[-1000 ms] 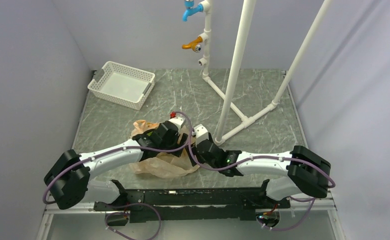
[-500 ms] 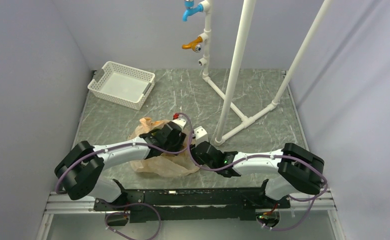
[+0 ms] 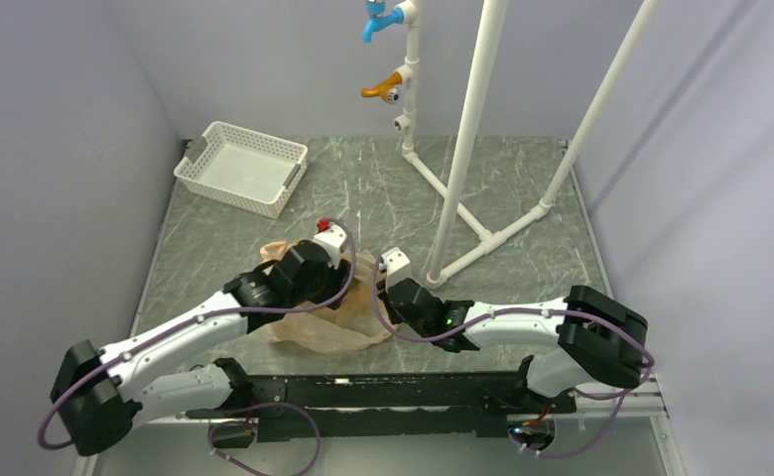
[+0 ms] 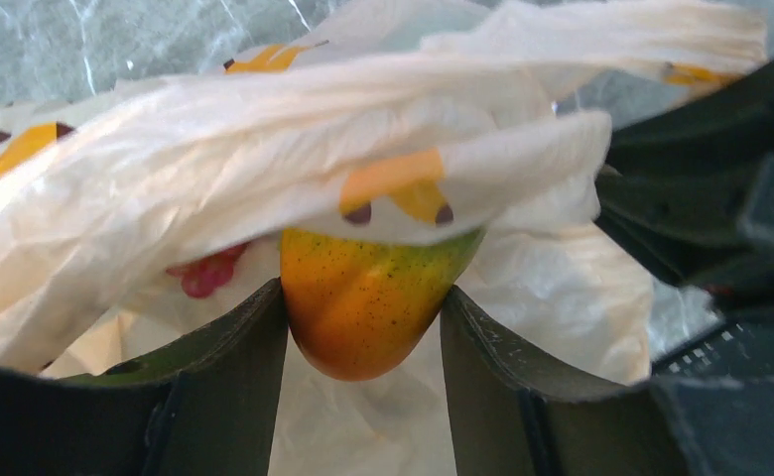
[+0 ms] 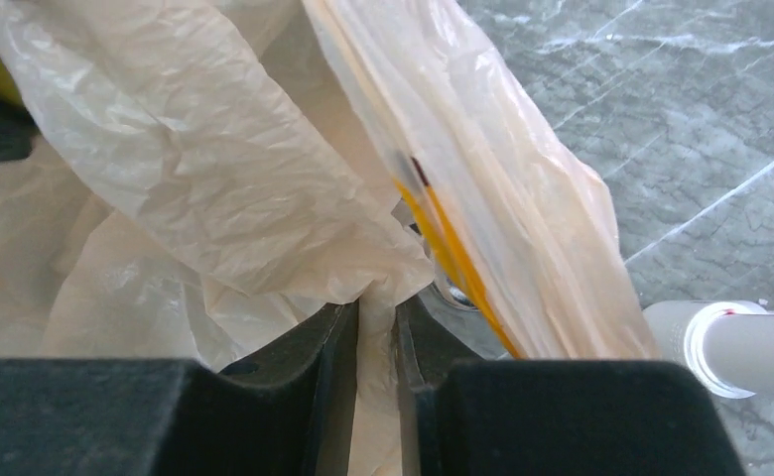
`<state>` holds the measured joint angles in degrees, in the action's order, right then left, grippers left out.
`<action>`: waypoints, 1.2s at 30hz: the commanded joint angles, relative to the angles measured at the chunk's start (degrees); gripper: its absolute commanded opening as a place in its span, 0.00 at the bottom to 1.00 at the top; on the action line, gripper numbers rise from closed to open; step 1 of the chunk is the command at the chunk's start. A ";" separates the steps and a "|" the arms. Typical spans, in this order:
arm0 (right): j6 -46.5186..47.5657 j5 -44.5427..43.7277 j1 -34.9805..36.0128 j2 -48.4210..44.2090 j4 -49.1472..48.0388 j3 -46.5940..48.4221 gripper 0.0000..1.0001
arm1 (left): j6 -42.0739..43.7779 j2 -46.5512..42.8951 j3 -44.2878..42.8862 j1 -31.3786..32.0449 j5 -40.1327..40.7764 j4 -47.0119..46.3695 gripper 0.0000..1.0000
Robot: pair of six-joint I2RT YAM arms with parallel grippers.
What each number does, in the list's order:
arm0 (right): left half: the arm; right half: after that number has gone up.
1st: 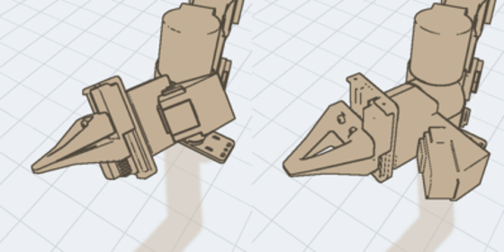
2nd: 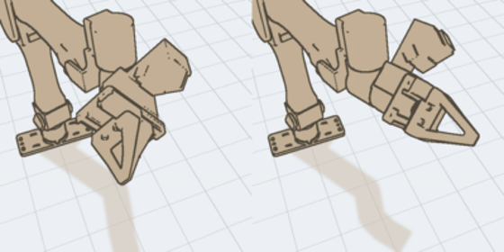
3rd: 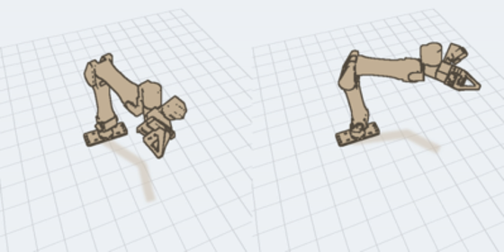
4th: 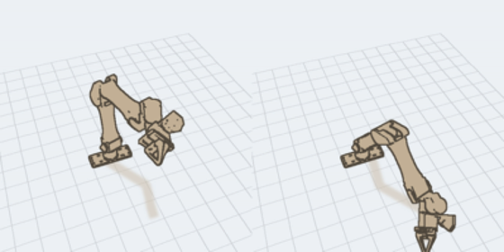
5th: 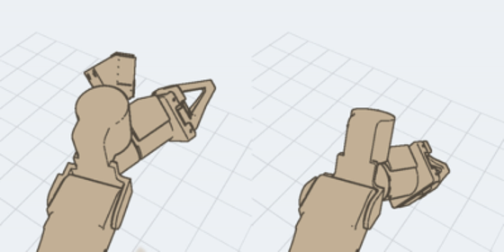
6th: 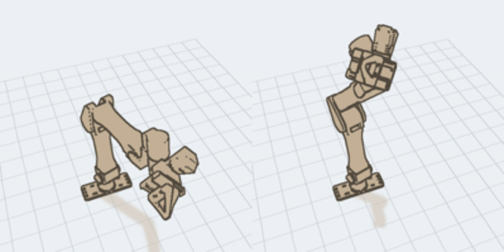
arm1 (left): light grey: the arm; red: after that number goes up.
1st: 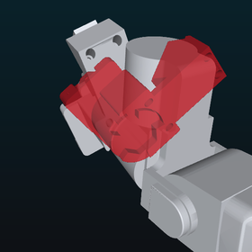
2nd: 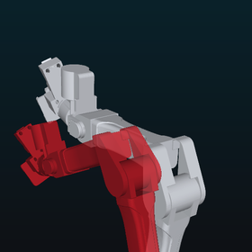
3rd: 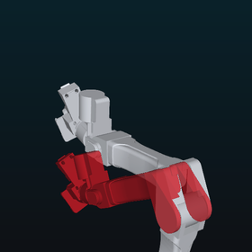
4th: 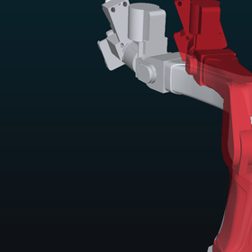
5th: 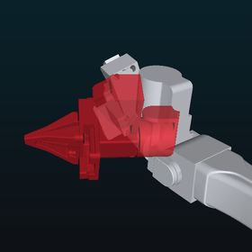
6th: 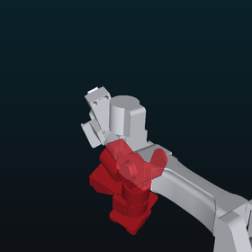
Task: Take the fake fruits out of the plastic bag
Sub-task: Take out the fake fruit from the plastic bag, then place the fake fruit in the bin.
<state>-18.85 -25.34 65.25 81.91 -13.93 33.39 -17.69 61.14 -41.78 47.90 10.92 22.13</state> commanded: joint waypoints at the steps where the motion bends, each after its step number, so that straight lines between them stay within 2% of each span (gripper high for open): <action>1: 1.93 -1.77 0.03 -3.20 -3.41 1.26 0.20 | -3.86 -7.58 -0.01 0.28 -5.73 7.72 0.40; 6: 2.60 -1.47 -0.80 -2.43 -4.29 1.56 0.18 | -6.09 -17.58 0.73 0.27 -14.92 11.33 0.42; 10: 2.50 -1.21 -0.88 -2.49 -4.62 1.53 0.10 | -9.00 -19.02 -0.91 0.32 -12.58 19.22 0.42; 14: 2.57 -1.04 -1.20 -1.92 -5.35 0.96 0.10 | -9.75 -22.12 -1.74 0.35 -14.64 18.35 0.40; 16: 2.59 -0.62 -1.17 -1.38 -5.19 0.87 0.09 | -11.16 -25.11 -2.47 0.33 -10.14 17.17 0.40; 18: 2.59 -0.06 -1.21 -1.38 -5.73 0.38 0.09 | -14.24 -26.96 -5.32 0.00 2.37 20.21 0.47; 20: 2.62 0.89 -1.15 -1.35 -6.81 -0.30 0.08 | -14.94 -26.09 -8.63 -1.03 9.55 22.71 0.46; 24: 2.95 2.94 -1.17 -0.29 -7.45 0.11 0.05 | -12.29 -21.60 -16.86 -3.77 16.10 21.64 0.46; 26: 2.87 3.62 -1.23 -0.04 -7.50 0.37 0.04 | -8.44 -19.25 -19.12 -6.77 15.64 18.33 0.49; 29: 2.66 4.43 -1.19 -0.46 -8.14 -0.33 0.04 | -4.94 -13.98 -22.66 -16.00 9.79 16.22 0.50; 32: 2.64 4.86 -1.18 -1.12 -8.39 -0.83 0.04 | -4.62 -9.60 -23.61 -27.51 -0.44 12.57 0.49; 36: 2.97 5.10 -1.19 -2.06 -8.73 -1.47 0.04 | -10.26 -3.39 -23.83 -41.54 -15.43 4.84 0.49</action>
<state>-16.45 -21.23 64.20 81.69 -19.35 32.69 -24.73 53.34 -64.12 16.64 10.79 35.77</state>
